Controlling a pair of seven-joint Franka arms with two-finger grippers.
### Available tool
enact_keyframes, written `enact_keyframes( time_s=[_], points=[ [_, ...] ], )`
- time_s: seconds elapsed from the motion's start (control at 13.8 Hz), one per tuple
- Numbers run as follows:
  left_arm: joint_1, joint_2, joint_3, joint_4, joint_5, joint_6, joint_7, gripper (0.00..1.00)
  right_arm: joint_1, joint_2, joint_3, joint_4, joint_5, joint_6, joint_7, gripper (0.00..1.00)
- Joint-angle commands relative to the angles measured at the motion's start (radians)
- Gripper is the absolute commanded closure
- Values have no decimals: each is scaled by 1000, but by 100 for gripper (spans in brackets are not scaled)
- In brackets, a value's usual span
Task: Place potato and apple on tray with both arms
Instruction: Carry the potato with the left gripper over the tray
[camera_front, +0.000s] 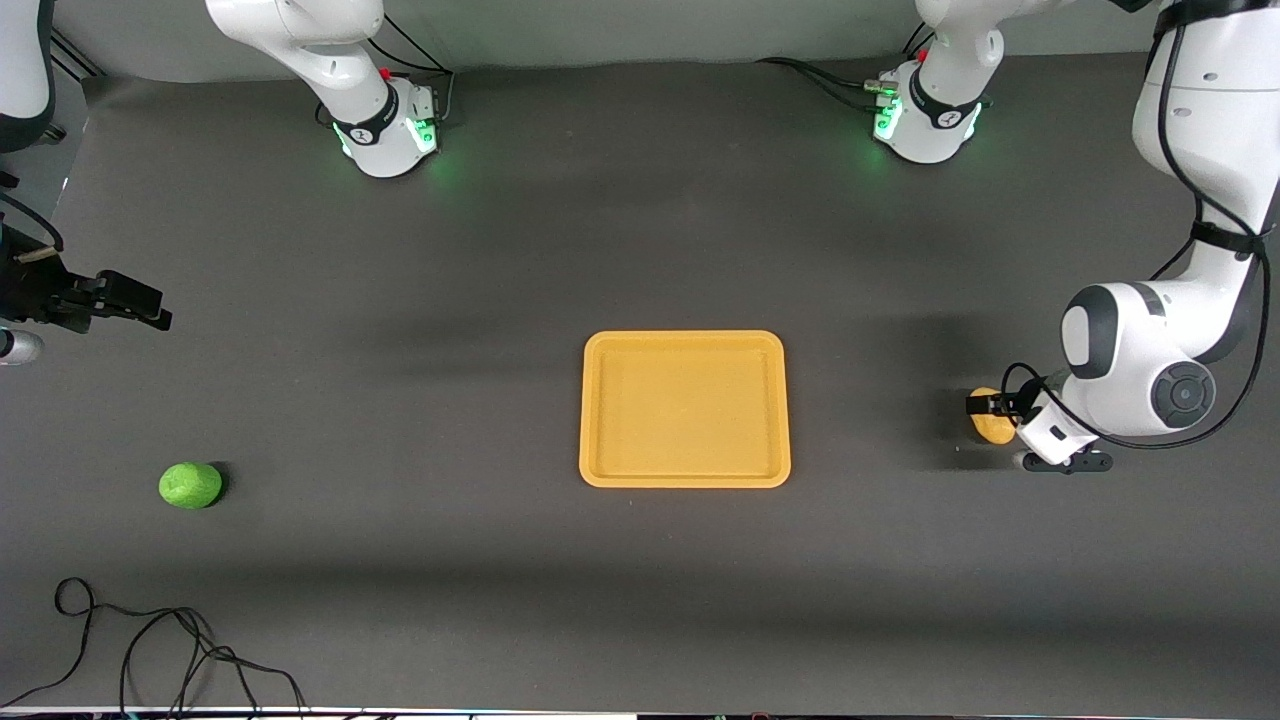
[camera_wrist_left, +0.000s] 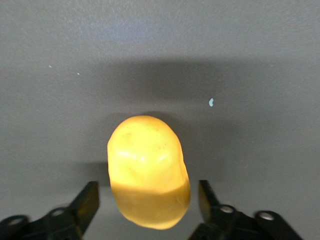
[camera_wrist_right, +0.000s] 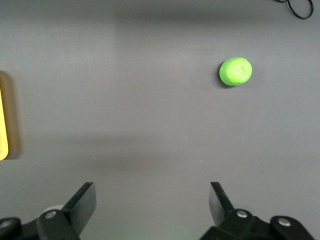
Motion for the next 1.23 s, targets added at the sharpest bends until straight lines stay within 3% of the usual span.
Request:
enact_keyframes(
  time_s=[0.0, 0.07, 0.22, 0.36, 0.51, 0.94, 1.16],
  points=[
    [4, -17, -1, -4, -10, -3, -11, 63, 15, 4, -11, 7, -14, 6, 10, 0],
    [3, -24, -1, 2, -10, -11, -14, 82, 15, 4, -11, 7, -14, 6, 10, 0],
    [-5, -68, -3, 27, -10, -38, -24, 94, 15, 2, -11, 7, -14, 6, 10, 0],
    [-69, -128, -19, 54, -10, -100, -168, 96, 12, 6, -11, 12, -14, 15, 8, 0],
    [-181, -123, -32, 120, -10, -101, -341, 96, 1, 7, -21, 18, -15, 26, 2, 0],
    [-471, -38, -36, 136, -46, -60, -590, 94, -2, 73, -211, 31, -12, 121, -247, 0],
    [-528, 14, -35, 139, -63, 17, -661, 94, -25, 230, -290, 197, 11, 129, -393, 0]
  ],
)
